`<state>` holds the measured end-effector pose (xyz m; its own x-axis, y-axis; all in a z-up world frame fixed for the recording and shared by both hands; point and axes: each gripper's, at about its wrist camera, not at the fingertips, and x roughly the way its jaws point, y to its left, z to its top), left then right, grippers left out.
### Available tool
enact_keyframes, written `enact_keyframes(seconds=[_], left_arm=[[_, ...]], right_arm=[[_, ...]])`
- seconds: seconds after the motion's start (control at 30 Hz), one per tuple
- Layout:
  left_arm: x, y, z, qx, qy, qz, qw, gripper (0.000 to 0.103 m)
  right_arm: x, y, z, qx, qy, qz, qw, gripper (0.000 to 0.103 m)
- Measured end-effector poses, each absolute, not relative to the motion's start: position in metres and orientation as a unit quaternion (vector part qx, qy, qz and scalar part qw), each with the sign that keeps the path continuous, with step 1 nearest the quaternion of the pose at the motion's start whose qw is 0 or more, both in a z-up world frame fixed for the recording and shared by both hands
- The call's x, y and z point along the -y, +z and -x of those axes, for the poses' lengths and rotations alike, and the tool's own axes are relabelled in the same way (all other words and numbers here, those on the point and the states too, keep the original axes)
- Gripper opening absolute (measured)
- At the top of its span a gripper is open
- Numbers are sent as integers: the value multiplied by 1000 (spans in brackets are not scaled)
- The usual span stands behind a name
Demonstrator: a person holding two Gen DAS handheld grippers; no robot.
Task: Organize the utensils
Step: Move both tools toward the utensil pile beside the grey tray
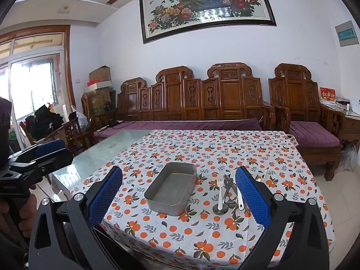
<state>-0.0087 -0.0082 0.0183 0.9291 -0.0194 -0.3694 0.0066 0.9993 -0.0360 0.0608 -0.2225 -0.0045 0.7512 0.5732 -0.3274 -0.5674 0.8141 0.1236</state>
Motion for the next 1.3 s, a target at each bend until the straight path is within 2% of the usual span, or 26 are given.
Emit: enact_keyframes(seconds=[0.5, 0.83, 0.97, 1.3], left_arm=[[6, 1, -17, -226, -9, 17, 974, 96], [9, -22, -57, -267, -11, -8, 964, 96], [14, -29, -72, -279, -20, -16, 960, 96], [25, -49, -118, -313, -33, -24, 949, 96]], right_arm=[[225, -16, -83, -207, 292, -1, 934, 100], [232, -47, -138, -257, 260, 16, 931, 81], [237, -57, -170, -285, 247, 20, 926, 70], [259, -80, -246, -337, 219, 26, 915, 53]])
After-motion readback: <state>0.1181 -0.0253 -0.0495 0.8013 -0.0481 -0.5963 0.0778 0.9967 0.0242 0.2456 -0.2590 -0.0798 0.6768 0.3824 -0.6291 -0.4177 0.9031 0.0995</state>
